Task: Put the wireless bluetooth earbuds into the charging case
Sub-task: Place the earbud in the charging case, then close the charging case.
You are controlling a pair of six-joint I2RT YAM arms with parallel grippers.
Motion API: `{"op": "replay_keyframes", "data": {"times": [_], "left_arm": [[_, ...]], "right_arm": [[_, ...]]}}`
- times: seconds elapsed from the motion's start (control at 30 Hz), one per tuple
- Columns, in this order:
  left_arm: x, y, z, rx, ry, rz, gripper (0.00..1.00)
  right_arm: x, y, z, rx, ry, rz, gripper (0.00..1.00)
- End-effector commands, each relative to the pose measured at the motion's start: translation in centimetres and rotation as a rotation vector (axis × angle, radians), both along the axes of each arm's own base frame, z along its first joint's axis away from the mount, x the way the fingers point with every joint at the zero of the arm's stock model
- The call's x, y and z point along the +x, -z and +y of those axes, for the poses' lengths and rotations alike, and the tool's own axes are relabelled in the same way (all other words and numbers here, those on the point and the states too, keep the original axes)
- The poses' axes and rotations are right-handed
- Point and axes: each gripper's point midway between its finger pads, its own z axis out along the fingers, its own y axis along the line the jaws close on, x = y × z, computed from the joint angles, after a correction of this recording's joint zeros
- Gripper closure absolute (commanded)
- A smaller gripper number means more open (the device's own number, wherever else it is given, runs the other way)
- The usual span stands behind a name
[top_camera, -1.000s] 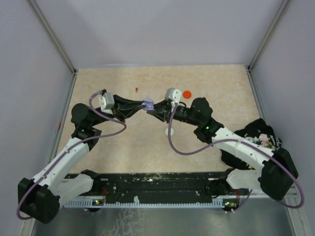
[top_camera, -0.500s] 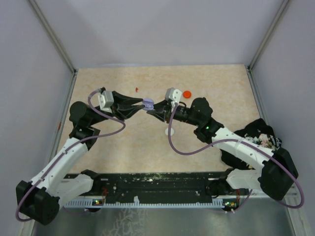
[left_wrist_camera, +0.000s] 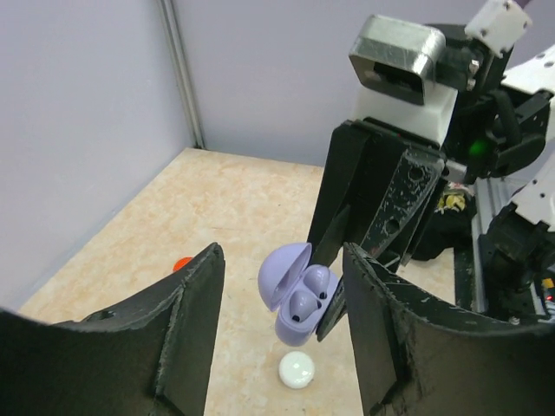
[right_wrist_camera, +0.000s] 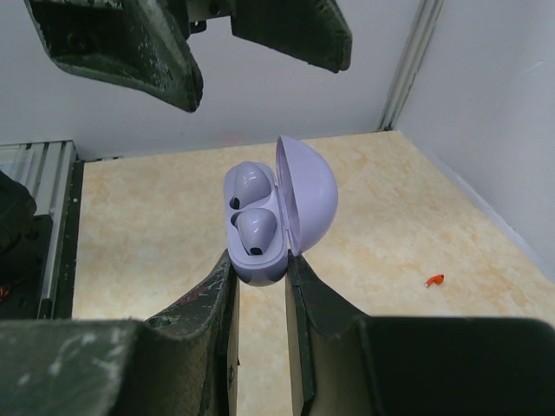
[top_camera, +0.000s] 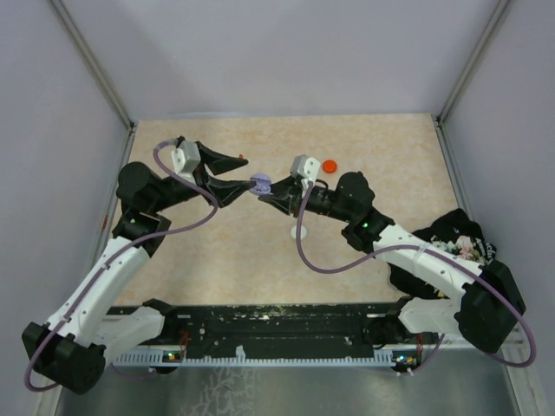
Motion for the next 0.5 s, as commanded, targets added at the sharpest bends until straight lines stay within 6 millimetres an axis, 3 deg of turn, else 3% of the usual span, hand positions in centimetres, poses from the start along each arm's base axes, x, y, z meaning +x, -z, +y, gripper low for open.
{"op": "replay_keyframes", "data": {"times": [0.0, 0.17, 0.47], "left_arm": [[0.1, 0.3, -0.3, 0.038, 0.037, 0.146, 0.36], [-0.5, 1.5, -0.2, 0.058, 0.093, 0.203, 0.3], [-1.8, 3.3, 0.9, 0.052, 0.152, 0.208, 0.29]], "right_arm": [[-0.6, -4.2, 0.3, 0.075, -0.026, -0.091, 1.0], [-0.7, -4.3, 0.2, 0.076, -0.03, -0.095, 1.0], [-1.1, -4.5, 0.4, 0.078, -0.055, -0.096, 1.0]]}}
